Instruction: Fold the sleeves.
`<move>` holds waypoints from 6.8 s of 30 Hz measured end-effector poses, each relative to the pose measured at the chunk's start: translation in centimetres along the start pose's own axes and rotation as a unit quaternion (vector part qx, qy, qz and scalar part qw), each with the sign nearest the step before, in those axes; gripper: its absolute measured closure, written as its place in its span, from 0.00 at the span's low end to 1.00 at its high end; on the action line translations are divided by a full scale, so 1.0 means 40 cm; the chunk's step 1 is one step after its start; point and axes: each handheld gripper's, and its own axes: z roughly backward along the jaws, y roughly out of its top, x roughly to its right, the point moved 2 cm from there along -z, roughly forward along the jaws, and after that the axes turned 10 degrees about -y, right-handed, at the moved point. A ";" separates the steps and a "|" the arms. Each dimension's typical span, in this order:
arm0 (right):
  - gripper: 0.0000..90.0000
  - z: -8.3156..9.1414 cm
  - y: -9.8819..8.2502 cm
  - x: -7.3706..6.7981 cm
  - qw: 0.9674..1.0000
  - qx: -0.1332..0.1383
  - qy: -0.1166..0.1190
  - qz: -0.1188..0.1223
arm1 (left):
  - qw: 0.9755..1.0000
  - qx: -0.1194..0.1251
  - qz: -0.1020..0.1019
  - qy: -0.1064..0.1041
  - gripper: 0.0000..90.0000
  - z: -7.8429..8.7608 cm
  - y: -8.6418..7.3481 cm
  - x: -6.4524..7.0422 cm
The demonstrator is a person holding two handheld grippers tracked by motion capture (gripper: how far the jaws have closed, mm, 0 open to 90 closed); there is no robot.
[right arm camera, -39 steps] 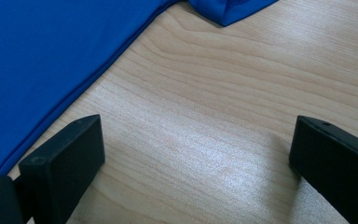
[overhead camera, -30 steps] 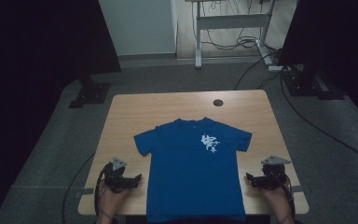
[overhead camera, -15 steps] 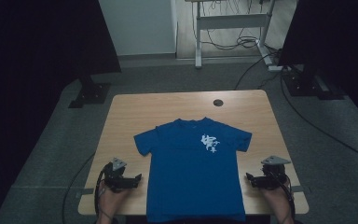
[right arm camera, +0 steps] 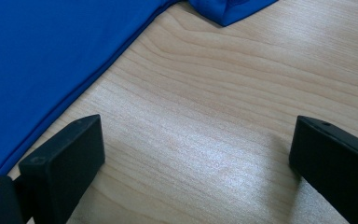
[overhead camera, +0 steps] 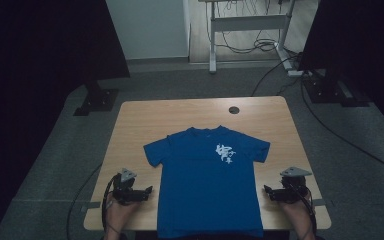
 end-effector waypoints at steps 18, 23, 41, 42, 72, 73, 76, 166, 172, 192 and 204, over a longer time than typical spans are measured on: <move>0.03 0.000 0.000 0.000 1.000 0.000 0.000 0.000 | 1.000 0.020 -0.012 -0.018 0.05 -0.018 0.076 -0.004; 0.03 0.000 0.000 0.000 1.000 0.000 0.000 0.000 | 0.999 0.025 -0.009 -0.020 0.06 -0.030 0.098 -0.021; 0.03 0.000 0.000 0.000 1.000 0.000 0.000 0.000 | 0.999 0.042 -0.007 -0.023 0.06 -0.047 0.178 -0.067; 0.03 0.000 0.000 0.000 1.000 0.000 0.000 0.000 | 0.999 0.042 -0.007 -0.023 0.06 -0.047 0.178 -0.067; 0.03 0.000 0.000 0.000 1.000 0.000 0.000 0.000 | 0.999 0.052 0.002 -0.003 0.07 -0.111 0.270 -0.156; 0.03 0.000 0.000 0.000 1.000 0.000 0.000 0.000 | 0.999 0.052 0.001 -0.001 0.07 -0.114 0.273 -0.158; 0.03 0.000 0.000 0.000 1.000 0.000 0.000 0.000 | 0.999 0.044 -0.006 0.005 0.07 -0.127 0.282 -0.170; 0.03 0.000 0.000 0.000 1.000 0.000 0.000 0.000 | 0.997 0.069 0.021 -0.040 0.96 -0.207 0.275 -0.078; 0.03 0.000 0.000 0.000 1.000 0.000 0.000 0.000 | 0.996 0.075 0.012 -0.045 0.96 -0.222 0.278 -0.042; 0.03 0.000 0.000 0.000 1.000 0.000 0.000 0.000 | 0.995 0.069 -0.037 -0.060 0.96 -0.263 0.325 0.066; 0.03 0.000 0.000 0.000 1.000 0.000 0.000 0.001 | 0.995 0.056 -0.058 -0.066 0.96 -0.297 0.356 0.115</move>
